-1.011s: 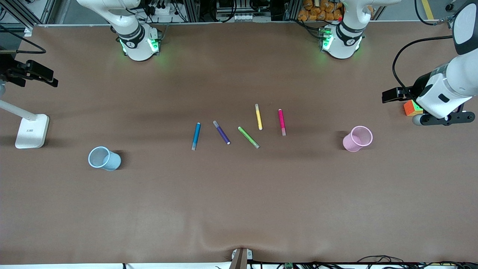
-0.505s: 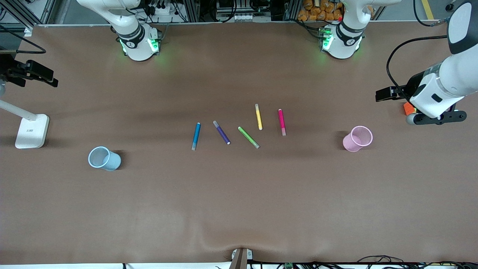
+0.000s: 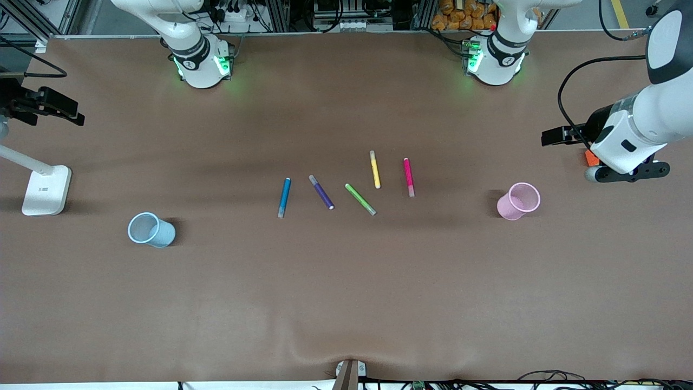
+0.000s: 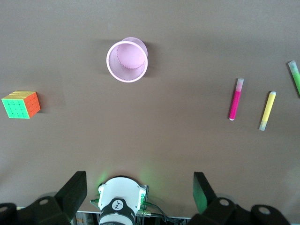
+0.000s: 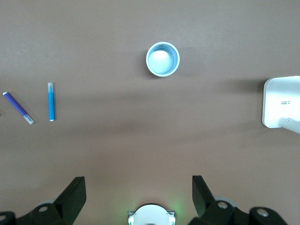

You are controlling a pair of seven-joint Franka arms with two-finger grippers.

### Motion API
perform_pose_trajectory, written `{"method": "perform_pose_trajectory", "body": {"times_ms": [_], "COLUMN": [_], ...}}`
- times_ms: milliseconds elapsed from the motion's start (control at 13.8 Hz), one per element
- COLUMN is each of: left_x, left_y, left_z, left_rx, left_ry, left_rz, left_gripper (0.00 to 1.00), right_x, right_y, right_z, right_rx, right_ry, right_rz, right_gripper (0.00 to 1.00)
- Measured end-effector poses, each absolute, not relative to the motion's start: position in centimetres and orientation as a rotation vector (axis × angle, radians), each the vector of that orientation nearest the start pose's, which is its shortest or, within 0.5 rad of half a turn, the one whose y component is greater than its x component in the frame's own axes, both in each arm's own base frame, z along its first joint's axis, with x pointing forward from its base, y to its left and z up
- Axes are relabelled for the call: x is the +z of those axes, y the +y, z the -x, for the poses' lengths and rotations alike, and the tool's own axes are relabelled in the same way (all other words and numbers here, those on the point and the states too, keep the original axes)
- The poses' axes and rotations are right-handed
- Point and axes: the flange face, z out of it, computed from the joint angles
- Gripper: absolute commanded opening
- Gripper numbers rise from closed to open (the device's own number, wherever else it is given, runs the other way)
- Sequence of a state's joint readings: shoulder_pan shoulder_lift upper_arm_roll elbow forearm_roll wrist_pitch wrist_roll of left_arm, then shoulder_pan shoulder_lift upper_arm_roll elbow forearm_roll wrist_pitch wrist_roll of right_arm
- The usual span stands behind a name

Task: Place pink and blue markers in matching cups
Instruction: 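Move the left gripper from its side toward the pink marker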

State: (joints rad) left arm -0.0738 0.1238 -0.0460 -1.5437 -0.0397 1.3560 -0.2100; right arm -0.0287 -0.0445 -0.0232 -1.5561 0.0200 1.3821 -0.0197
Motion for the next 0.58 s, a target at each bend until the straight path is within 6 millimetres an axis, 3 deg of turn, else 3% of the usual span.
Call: {"method": "perform_pose_trajectory", "body": {"times_ms": [289, 578], "left_x": [55.2, 54.3], "left_y": [-7.7, -10.5], "left_z": [-55.5, -54.8], "left_rx": [0.51, 0.585], "left_ry": [-0.117, -0.044], "left_rz": [3.088, 3.059], "left_gripper": [1.0, 1.0], "right_x": [64.0, 63.9], "right_y": [-2.4, -2.4], "right_z": [-52.0, -51.9], "right_rx": [0.203, 0.208], "right_ry": [0.044, 0.043], "right_rz": [3.109, 3.109], "right_gripper": [1.0, 1.0]}}
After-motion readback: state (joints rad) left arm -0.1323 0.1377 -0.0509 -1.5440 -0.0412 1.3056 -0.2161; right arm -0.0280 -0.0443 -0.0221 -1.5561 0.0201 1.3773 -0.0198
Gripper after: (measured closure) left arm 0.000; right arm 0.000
